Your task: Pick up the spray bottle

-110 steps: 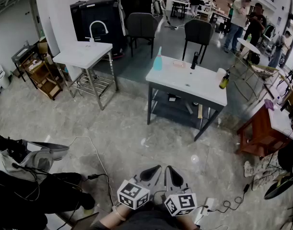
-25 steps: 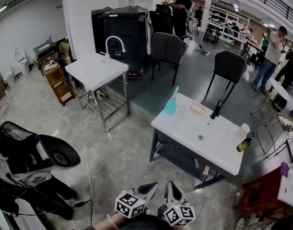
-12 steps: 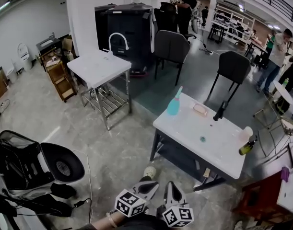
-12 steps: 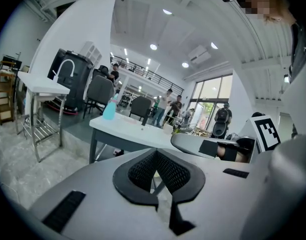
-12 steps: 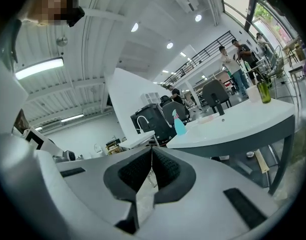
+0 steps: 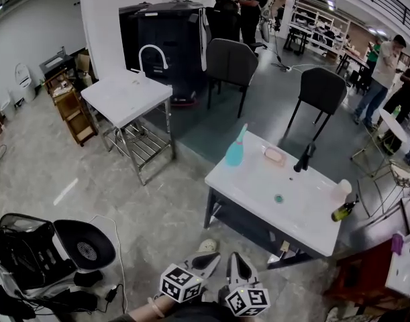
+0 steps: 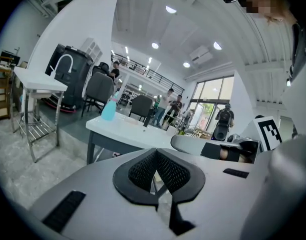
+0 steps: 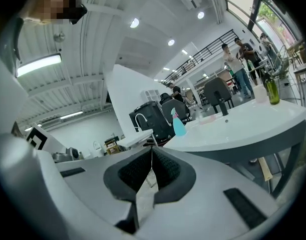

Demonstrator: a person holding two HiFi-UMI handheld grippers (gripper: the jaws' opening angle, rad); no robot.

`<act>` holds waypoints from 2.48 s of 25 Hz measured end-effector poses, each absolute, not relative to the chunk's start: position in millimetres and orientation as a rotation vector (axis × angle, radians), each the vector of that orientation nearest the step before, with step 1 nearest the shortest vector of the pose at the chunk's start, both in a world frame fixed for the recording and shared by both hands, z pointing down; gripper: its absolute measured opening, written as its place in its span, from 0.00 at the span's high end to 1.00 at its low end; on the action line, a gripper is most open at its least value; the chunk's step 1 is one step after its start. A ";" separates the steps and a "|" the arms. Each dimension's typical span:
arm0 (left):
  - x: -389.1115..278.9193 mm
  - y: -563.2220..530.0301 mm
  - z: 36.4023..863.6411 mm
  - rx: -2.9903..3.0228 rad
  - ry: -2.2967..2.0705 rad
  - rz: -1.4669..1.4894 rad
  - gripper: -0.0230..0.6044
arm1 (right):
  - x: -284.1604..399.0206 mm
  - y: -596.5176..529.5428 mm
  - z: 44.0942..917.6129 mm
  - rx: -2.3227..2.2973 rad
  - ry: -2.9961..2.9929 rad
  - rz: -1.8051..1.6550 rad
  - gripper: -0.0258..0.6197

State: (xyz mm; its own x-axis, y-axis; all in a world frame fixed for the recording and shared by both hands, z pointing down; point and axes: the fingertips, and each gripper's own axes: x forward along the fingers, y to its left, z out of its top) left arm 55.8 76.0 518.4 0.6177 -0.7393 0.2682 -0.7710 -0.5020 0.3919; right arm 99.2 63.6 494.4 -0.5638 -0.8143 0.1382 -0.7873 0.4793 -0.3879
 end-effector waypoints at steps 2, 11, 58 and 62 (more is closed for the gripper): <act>54.4 59.5 517.8 2.362 -1.185 0.082 0.95 | 99.4 47.1 495.0 -1.445 2.642 -0.637 0.95; 42.8 -20.0 505.7 2.365 -1.170 0.077 0.95 | 93.3 -34.5 487.0 -1.483 2.615 -0.657 0.95; -5.9 -294.6 522.8 2.372 -1.110 0.092 0.95 | 38.7 -290.5 511.0 -1.514 2.759 -0.553 0.95; -11.9 -306.0 521.5 2.334 -1.150 0.066 0.95 | 35.3 -309.9 510.6 -1.487 2.812 -0.534 0.94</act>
